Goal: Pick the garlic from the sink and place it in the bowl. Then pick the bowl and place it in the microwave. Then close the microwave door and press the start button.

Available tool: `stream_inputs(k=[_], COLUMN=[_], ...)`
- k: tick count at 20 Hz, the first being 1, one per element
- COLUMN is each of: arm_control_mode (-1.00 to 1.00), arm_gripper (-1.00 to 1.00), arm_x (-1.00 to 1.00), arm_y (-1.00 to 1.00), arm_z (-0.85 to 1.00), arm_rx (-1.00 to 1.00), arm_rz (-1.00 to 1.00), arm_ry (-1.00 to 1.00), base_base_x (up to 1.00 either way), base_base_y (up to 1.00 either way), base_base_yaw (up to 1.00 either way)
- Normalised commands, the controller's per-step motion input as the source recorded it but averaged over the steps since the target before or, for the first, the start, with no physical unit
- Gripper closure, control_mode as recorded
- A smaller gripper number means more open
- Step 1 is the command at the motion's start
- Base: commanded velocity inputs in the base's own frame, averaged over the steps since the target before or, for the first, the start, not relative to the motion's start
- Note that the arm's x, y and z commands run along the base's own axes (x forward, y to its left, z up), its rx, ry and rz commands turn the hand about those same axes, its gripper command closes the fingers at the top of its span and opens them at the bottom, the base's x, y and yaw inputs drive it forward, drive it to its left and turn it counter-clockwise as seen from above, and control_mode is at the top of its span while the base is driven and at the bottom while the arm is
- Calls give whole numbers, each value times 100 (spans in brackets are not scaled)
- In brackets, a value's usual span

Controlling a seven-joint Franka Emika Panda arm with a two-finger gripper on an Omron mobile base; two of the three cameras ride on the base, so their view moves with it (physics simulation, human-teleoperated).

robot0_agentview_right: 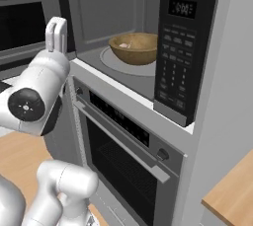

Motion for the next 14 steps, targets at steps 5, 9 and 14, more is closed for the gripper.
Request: stream_inputs(k=[5,9,14], arm_control_mode=[-100,-100,-100], arm_gripper=[-100,-100,-100], arm_x=[-100,-100,-100], arm_y=[42,75,90], arm_z=[25,-5,-9], arm_rx=[-14,-4,0], arm_rz=[28,15,8], arm_ry=[10,-2,-17], base_base_x=[0,0,0], base_base_y=[0,0,0], base_base_yaw=[0,0,0])
